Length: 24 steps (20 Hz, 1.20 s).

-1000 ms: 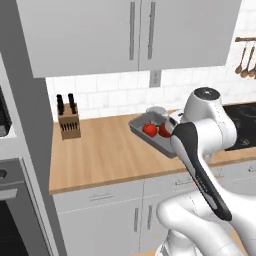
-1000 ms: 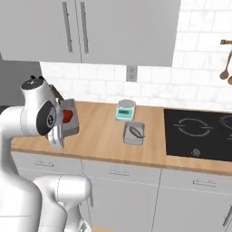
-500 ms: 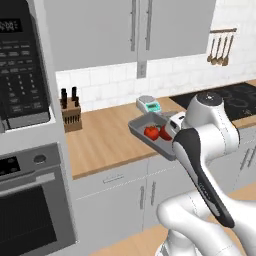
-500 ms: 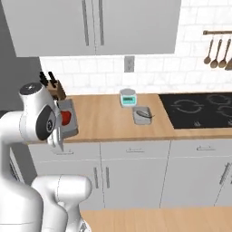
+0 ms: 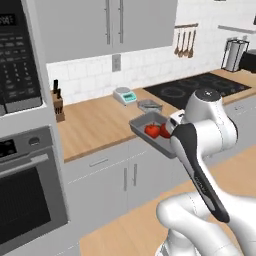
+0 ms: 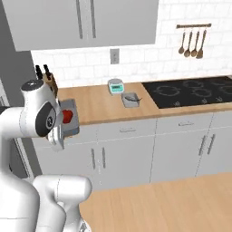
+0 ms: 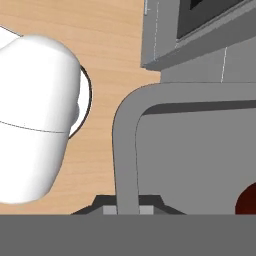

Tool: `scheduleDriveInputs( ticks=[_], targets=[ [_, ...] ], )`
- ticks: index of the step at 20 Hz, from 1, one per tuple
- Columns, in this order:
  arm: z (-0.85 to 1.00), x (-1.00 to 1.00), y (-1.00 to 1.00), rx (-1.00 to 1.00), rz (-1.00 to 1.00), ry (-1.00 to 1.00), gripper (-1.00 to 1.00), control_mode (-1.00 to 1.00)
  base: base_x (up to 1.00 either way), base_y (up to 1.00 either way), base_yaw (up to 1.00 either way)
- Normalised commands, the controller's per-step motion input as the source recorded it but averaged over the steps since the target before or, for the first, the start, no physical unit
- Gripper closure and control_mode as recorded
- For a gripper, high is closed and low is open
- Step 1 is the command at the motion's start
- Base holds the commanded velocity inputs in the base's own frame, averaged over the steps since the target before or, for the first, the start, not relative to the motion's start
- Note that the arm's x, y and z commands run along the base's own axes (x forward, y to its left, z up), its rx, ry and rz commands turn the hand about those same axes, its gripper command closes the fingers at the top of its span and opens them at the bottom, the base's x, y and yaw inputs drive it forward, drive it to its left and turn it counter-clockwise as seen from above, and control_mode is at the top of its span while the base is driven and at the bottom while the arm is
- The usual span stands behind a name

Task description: Take the meat container that has the fish and place it on the second highest rack of the freezer. Then take the vegetable container that has the bell pepper and tomato and place it on the highest rack of the freezer.

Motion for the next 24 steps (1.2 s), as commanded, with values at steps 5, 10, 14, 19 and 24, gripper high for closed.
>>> scheduleDriveInputs(
  ticks=[5,10,14,19,24],
  targets=[
    [0.0,0.0,0.0,0.0,0.0,0.0,1.0,1.0,-0.69,0.82,0.11],
    [0.0,0.0,0.0,0.0,0.0,0.0,1.0,1.0,-0.37,1.0,0.1],
    [0.0,0.0,0.0,0.0,0.0,0.0,1.0,1.0,-0.38,1.0,0.05],
    [0.0,0.0,0.0,0.0,0.0,0.0,1.0,1.0,-0.27,1.0,0.01],
    [0.0,0.0,0.0,0.0,0.0,0.0,1.0,1.0,-0.03,1.0,0.02]
  ],
)
